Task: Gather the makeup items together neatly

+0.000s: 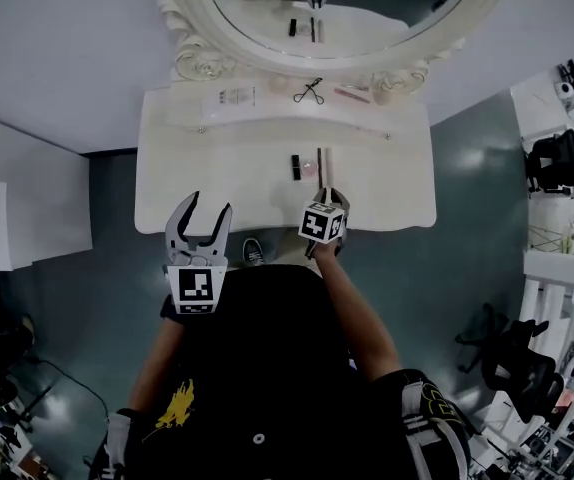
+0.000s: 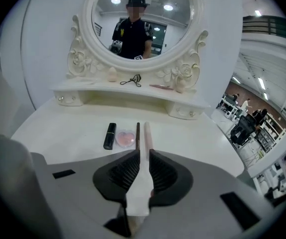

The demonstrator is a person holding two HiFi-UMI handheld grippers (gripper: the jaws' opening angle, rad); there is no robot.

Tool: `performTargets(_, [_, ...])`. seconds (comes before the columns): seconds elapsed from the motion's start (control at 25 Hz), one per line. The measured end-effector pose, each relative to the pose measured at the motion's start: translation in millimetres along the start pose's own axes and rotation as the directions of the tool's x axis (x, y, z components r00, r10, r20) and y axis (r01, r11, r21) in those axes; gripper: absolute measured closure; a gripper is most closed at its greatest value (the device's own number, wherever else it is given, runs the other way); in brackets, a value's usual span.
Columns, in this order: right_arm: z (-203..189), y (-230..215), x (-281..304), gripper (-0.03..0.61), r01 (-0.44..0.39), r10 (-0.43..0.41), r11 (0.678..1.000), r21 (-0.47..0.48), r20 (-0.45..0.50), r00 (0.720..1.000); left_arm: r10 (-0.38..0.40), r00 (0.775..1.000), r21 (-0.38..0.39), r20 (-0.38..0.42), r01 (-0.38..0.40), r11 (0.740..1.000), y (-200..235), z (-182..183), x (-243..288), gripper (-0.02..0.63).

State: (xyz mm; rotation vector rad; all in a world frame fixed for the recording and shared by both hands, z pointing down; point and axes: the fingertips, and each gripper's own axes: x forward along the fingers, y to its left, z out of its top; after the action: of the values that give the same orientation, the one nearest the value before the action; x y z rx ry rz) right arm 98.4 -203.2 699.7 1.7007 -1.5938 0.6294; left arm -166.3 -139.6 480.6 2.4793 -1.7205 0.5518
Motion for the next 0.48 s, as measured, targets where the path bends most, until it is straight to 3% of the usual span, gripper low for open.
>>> performTargets(0.28, [21,-45,-92,0.551,-0.035,0.022,0.996,0.077,0.173,0.985,-0.068,0.998,-0.01,0.007,0.068,0.998,-11,0,-9,0.382])
performTargets(0.48, [48,-70,-167,0.561,-0.109,0.084,0.993,0.05,0.355,0.931,-0.109,0.993,-0.004,0.048,0.11,0.994,-35,14,-9,0.391])
